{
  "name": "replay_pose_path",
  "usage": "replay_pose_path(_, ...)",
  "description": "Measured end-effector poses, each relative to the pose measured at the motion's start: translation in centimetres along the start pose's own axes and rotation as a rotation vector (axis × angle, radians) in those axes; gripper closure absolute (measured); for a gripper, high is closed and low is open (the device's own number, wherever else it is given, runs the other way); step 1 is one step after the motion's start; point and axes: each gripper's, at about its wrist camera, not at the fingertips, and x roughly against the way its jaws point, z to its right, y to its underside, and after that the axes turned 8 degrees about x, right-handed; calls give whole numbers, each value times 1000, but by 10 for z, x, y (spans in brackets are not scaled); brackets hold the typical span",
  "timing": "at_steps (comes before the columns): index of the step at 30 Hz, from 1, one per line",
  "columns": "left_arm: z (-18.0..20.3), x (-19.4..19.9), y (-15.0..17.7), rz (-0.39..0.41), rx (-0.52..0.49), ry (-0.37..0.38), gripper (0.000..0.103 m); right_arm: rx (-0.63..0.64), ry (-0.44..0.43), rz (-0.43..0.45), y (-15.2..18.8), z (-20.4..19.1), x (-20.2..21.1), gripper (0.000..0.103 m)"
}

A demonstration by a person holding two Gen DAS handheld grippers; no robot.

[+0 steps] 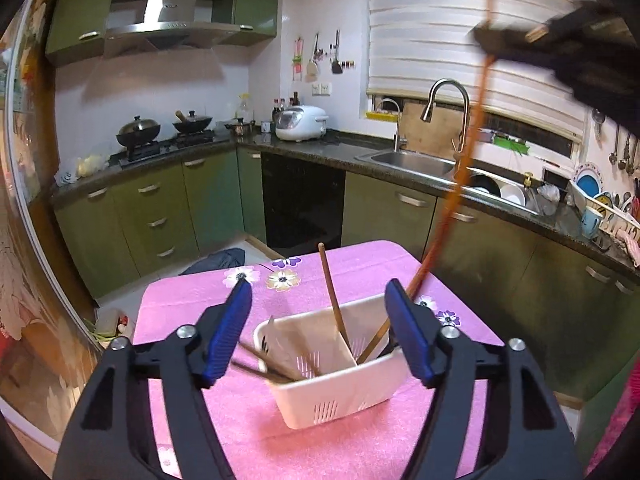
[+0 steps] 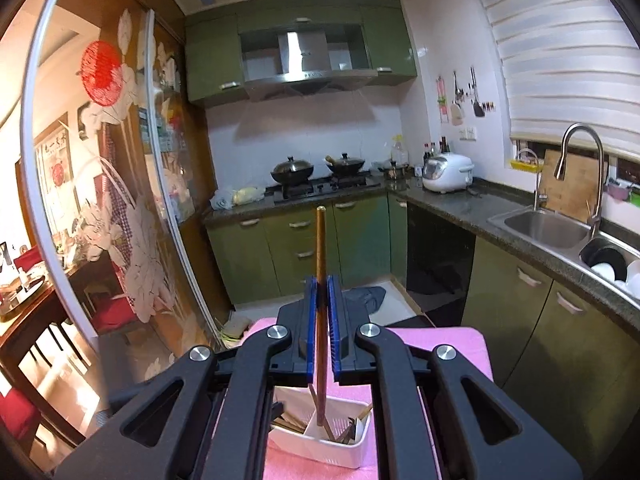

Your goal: Organize utensils

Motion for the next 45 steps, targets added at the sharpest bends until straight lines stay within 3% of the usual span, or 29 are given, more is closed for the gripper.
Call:
replay_pose_path(11,-8,48,35,69,-2,-29,7,-6,13,-172,80,-3,-80,96)
replay_pose_path(17,-9,51,49,51,-2,-58,7,17,27,-228,118,-8,-104,96)
replay_pose_path(18,-9,50,51,41,0,-58,7,20,34,-226,121,-9,-104,94)
replay_pose_path(20,-12,47,52,29,10,-56,7,31,43,-222,125,-13,-102,77)
replay_pose_path(21,-13,47,54,24,14,-56,7,34,50,-215,127,-14,-100,63)
replay_pose_path(23,-13,47,56,17,15,-61,7,39,60,-199,129,-16,-91,57)
replay_pose_path(25,-13,46,58,0,23,-71,7,33,60,-170,130,-17,-74,42)
replay_pose_path(29,-13,50,62,2,29,-72,7,10,70,-75,140,-19,-20,23)
replay_pose_path(31,-13,51,65,-6,39,-68,7,-11,64,-36,158,-20,12,9)
replay_pose_path(37,-9,59,81,-14,38,-83,7,-26,107,-25,215,-27,71,5)
replay_pose_path(45,-5,82,102,-9,78,-59,7,-79,139,12,263,-41,107,4)
